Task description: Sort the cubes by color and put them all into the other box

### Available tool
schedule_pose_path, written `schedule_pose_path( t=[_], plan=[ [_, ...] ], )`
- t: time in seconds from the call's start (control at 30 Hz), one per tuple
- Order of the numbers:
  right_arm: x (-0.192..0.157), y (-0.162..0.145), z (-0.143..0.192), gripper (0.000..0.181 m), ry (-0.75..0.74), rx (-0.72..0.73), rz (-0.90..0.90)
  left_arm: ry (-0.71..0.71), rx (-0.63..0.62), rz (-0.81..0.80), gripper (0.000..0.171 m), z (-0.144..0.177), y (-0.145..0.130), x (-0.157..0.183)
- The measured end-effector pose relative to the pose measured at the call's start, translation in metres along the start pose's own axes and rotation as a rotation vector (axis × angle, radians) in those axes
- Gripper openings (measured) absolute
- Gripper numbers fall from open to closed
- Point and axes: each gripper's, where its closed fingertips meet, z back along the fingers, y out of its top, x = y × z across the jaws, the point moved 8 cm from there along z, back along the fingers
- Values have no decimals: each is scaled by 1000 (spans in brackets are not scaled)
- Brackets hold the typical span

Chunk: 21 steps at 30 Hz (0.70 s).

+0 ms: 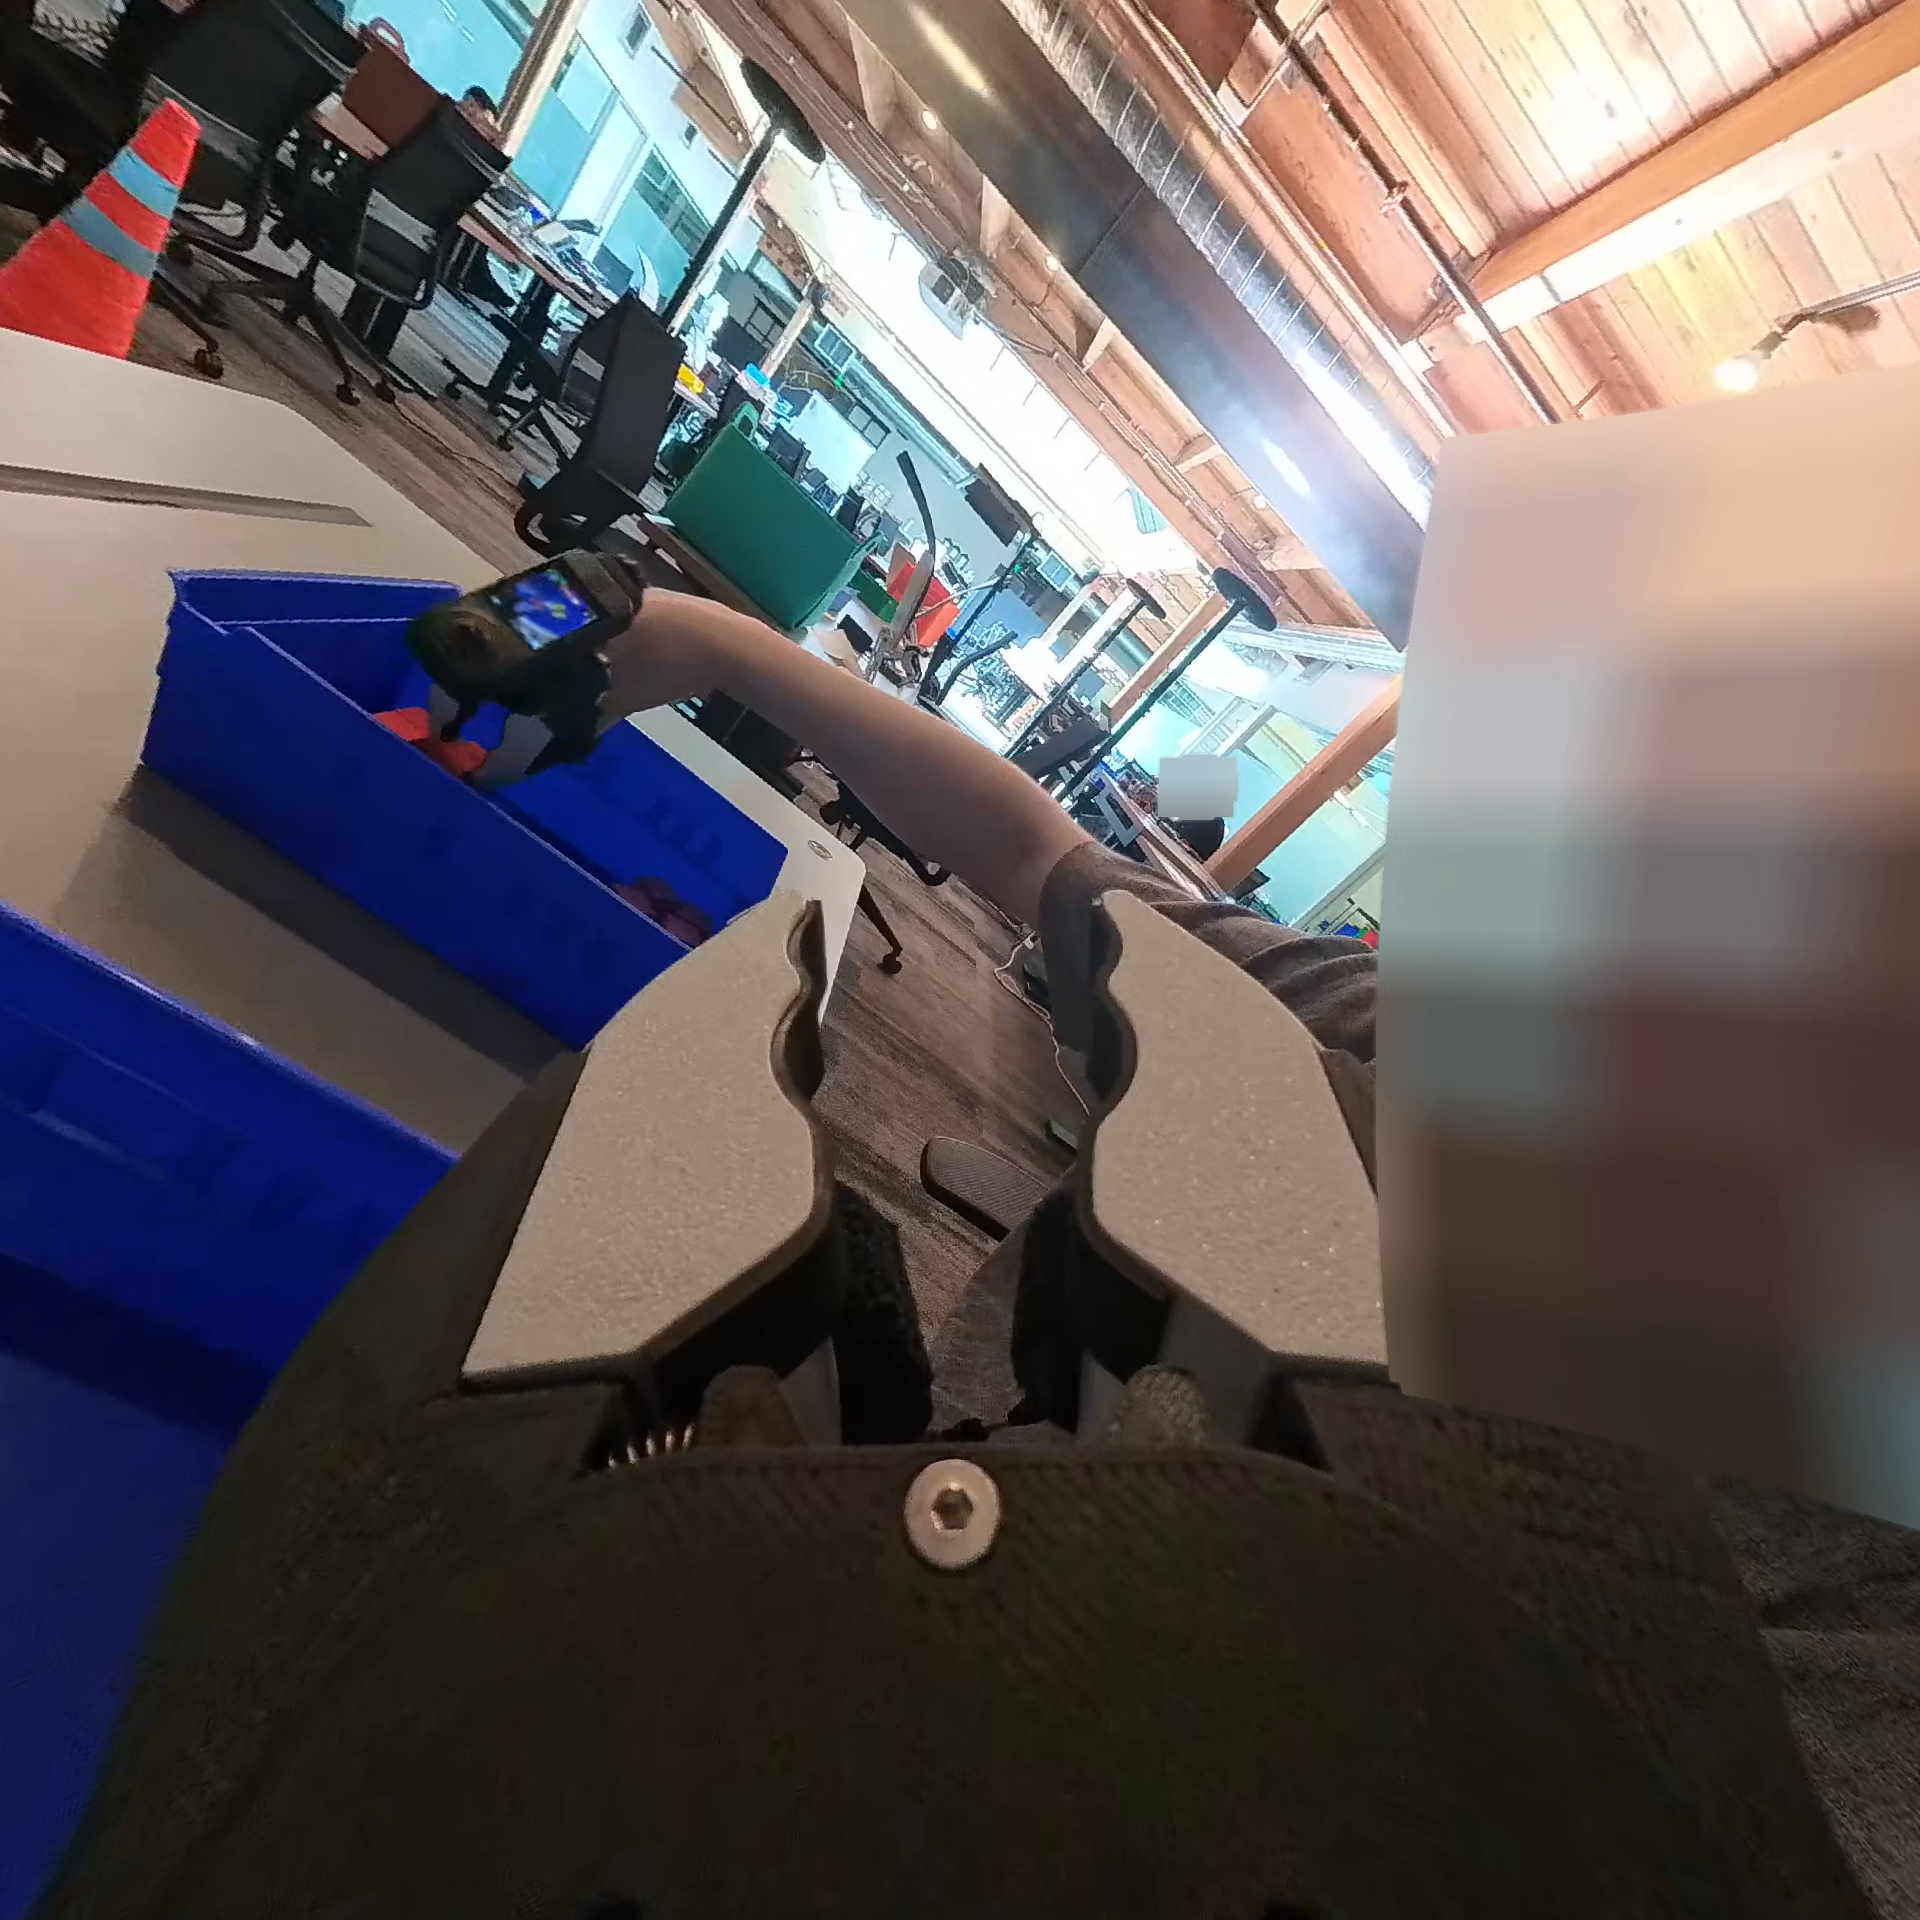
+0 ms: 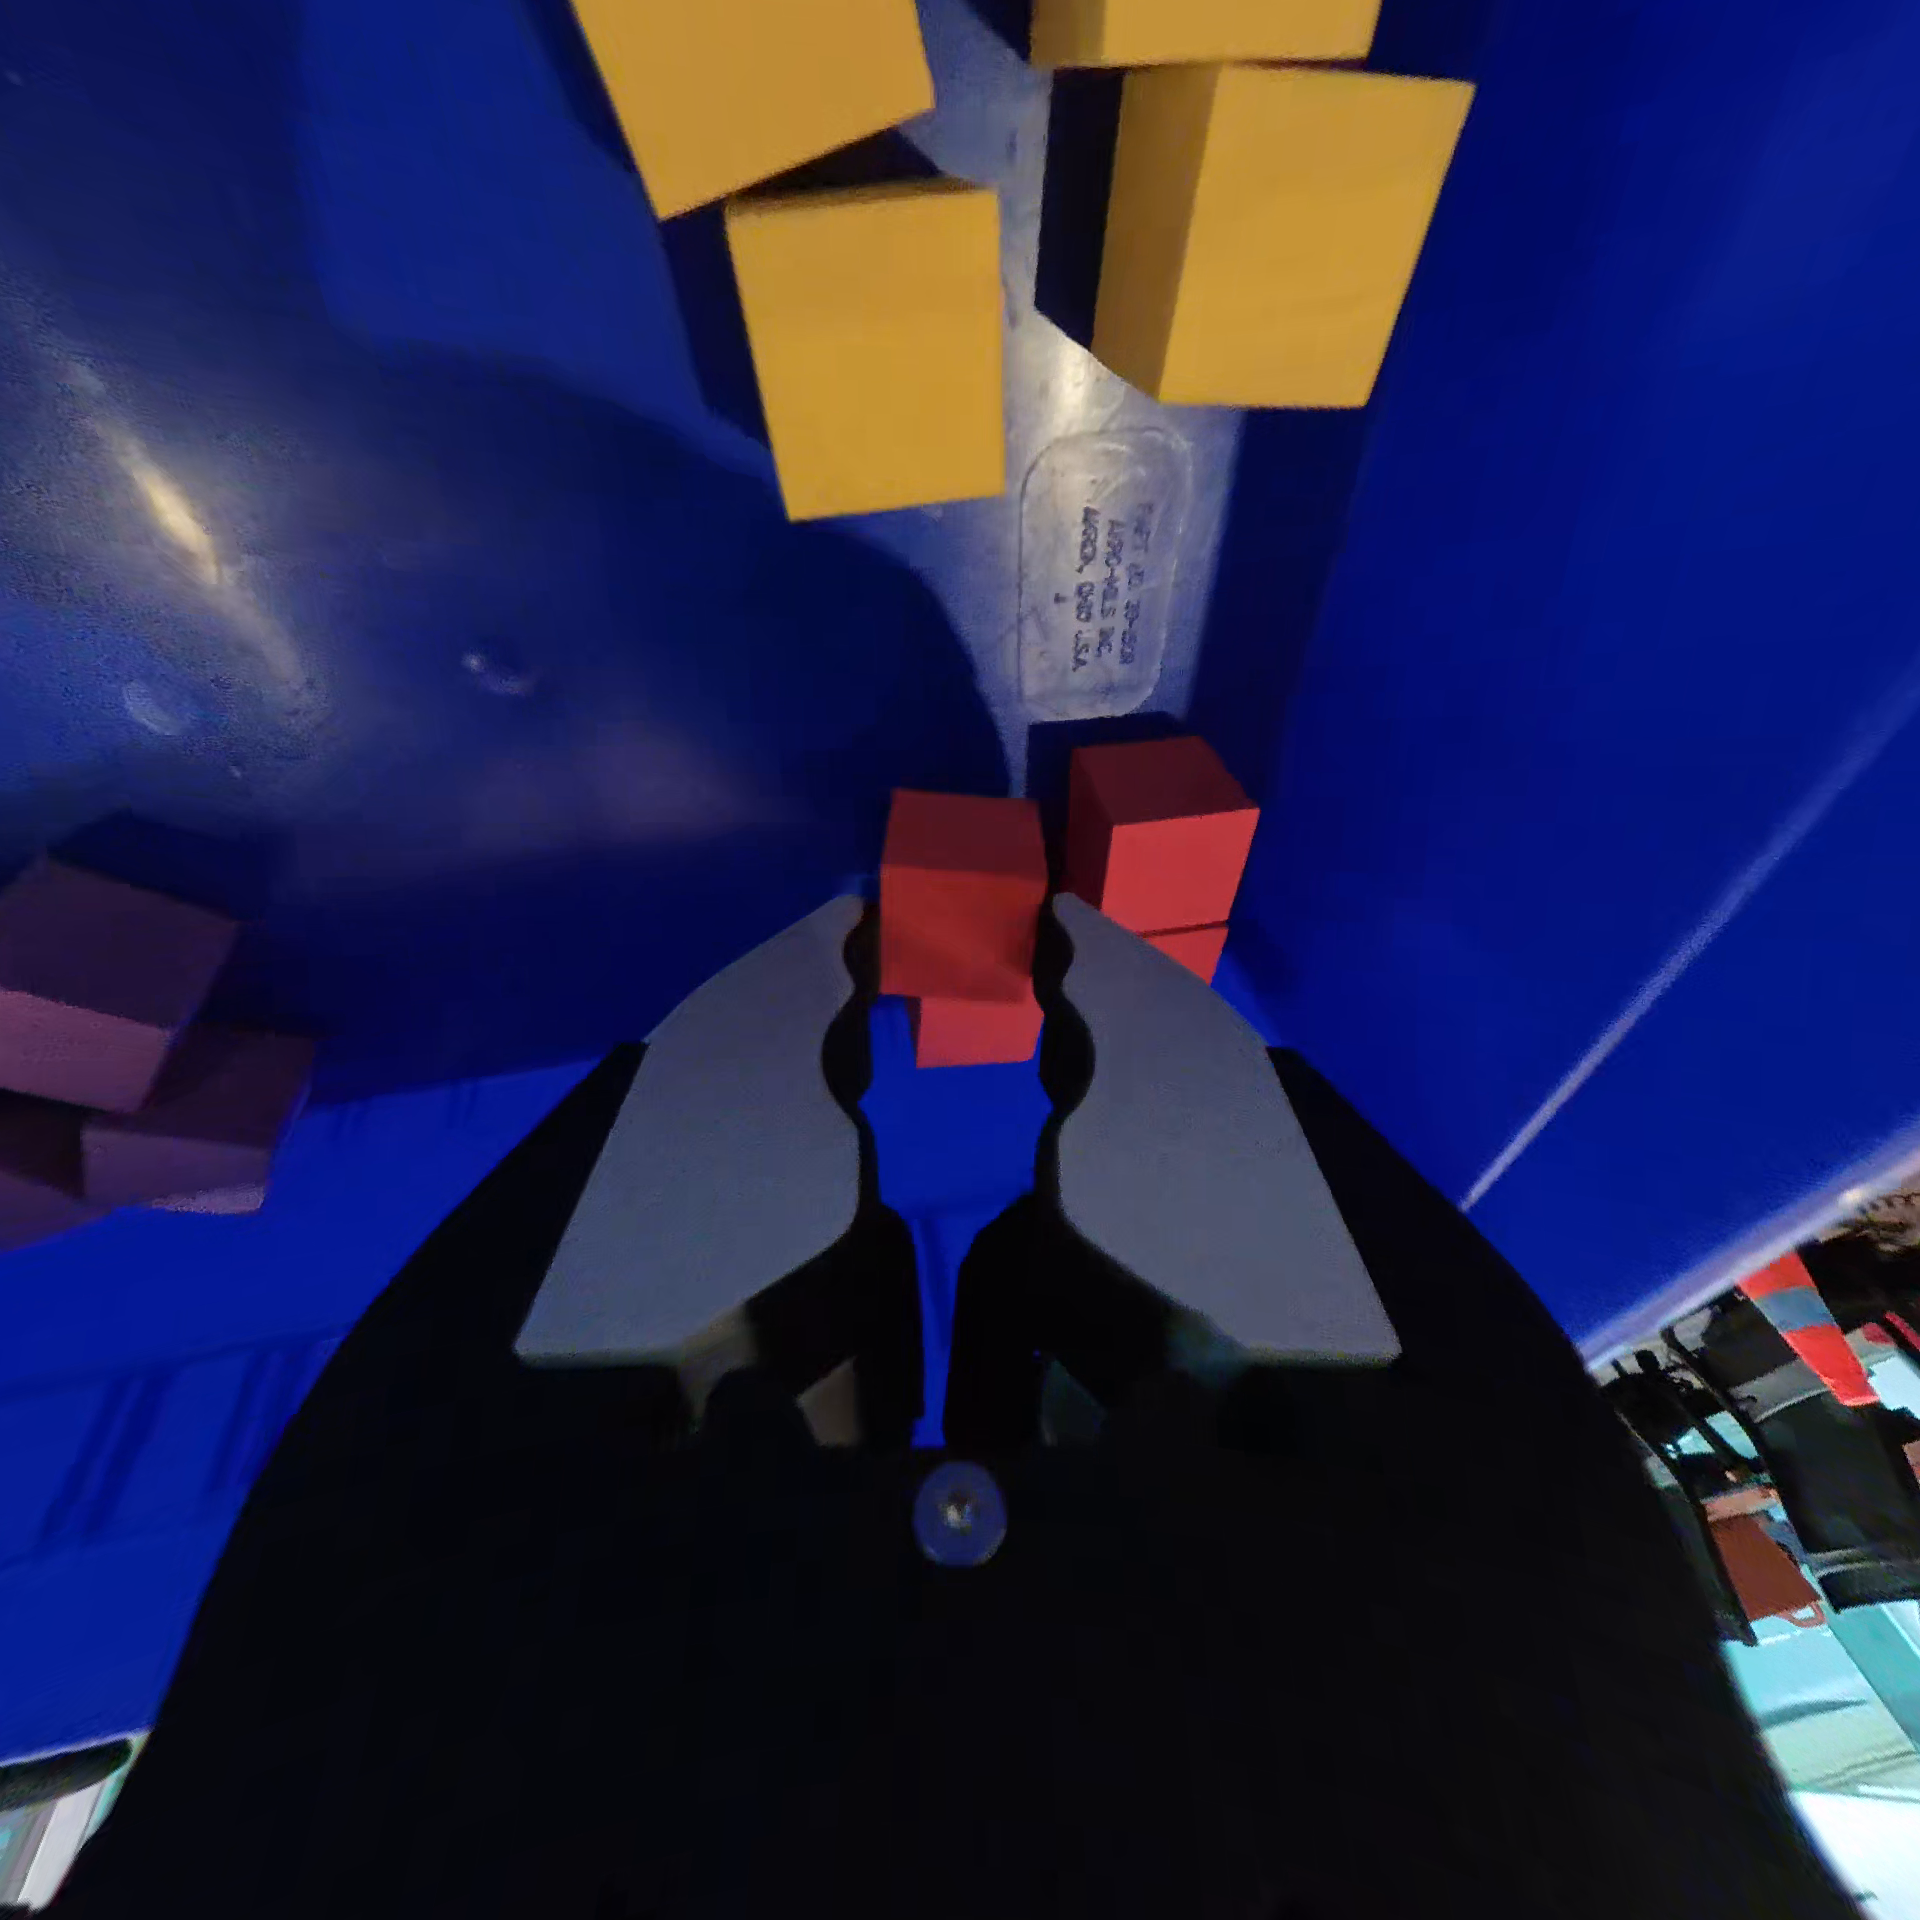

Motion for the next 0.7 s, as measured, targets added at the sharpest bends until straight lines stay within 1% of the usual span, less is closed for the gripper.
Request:
schedule_pose_path(
  t=[0.17, 0.27, 0.33, 0.4, 0.47, 0.53, 0.6, 0.7],
  plan=[
    [2, 3, -9, 30, 32, -52, -17, -7, -26, 1, 48, -4, 0, -2],
    [1, 3, -3, 31, 37, -43, -29, -8, -29, -6, 48, -5, 0, -1],
    [2, 2, 8, 32, 21, -47, -35, -7, -31, -10, 48, -5, 0, 1],
    [1, 0, 27, 34, 10, -35, -55, -7, -33, -16, 48, -6, 0, 2],
    [-1, -3, 54, 34, -42, -2, -66, -6, -43, -23, 48, -8, 0, 4],
    [-5, -4, 87, 34, -138, 82, -79, 22, -58, -33, 48, -9, -1, 5],
    [-16, -6, 119, 36, -258, 166, -118, 96, -67, -50, 47, -9, -2, 2],
    [-50, -6, 151, 43, -437, 337, -166, 225, -70, -85, 48, -7, -2, -3]
  ],
)
